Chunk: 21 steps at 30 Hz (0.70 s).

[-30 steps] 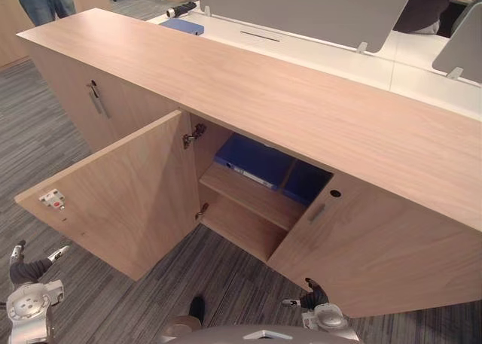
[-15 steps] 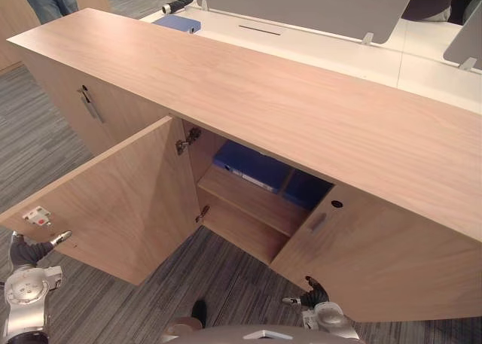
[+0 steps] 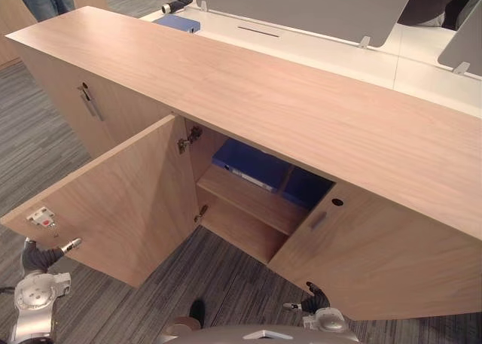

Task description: Walk over to the cabinet, pick up the folder, carry it to the office cabinet, place the folder inside the office cabinet, then close the office cabinet door

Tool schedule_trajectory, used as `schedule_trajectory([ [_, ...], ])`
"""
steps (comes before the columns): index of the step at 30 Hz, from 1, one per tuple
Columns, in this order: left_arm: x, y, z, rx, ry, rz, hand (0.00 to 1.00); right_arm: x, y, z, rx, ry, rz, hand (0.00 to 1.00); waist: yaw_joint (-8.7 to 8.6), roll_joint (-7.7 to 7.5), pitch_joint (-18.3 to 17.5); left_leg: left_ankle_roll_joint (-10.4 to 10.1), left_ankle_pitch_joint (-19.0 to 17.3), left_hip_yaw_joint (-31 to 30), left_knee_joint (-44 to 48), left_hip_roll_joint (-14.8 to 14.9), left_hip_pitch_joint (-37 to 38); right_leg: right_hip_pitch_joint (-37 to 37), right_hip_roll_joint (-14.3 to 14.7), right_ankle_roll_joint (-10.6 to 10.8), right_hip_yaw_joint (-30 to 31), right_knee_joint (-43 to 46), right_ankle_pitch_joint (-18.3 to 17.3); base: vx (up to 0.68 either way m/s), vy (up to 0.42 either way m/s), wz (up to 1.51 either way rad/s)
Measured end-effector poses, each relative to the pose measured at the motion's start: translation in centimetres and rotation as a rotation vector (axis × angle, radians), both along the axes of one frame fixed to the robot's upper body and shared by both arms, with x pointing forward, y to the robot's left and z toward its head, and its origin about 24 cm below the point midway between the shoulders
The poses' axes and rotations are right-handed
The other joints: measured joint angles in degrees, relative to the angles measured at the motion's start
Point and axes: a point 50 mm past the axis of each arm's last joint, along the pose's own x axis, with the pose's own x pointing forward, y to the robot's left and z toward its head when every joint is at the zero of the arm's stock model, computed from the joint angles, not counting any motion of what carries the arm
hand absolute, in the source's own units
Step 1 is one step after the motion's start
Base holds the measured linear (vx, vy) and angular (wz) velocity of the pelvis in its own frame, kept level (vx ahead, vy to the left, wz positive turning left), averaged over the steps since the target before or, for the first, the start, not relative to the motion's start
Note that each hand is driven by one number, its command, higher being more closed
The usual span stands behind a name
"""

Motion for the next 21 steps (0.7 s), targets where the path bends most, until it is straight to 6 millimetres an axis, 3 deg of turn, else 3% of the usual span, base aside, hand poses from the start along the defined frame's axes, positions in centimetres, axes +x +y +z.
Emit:
schedule_trajectory([
  [7, -1.5, -1.7, -1.7, -0.061, 0.034, 0.003, 0.00, 0.0, 0.1, 0.0, -0.013, 0.005, 0.023, 0.00, 0.15, 0.46, 0.0, 0.0, 0.0, 1.3, 0.0, 0.2, 0.2, -0.7, -0.1, 0.2, 1.2, 0.3, 0.2, -0.03, -0.019, -0.08],
  [21, -5.1, -9.7, -7.2, -0.280, 0.249, -0.174, 0.00, -0.9, 0.7, -0.4, 0.012, 0.024, -0.015, 0.00, -0.23, 2.50, 0.0, -0.2, 0.4, 3.5, 0.0, 0.2, 0.1, -3.1, -0.5, 0.4, 4.5, 1.9, 0.7, -0.07, 0.009, -0.10],
])
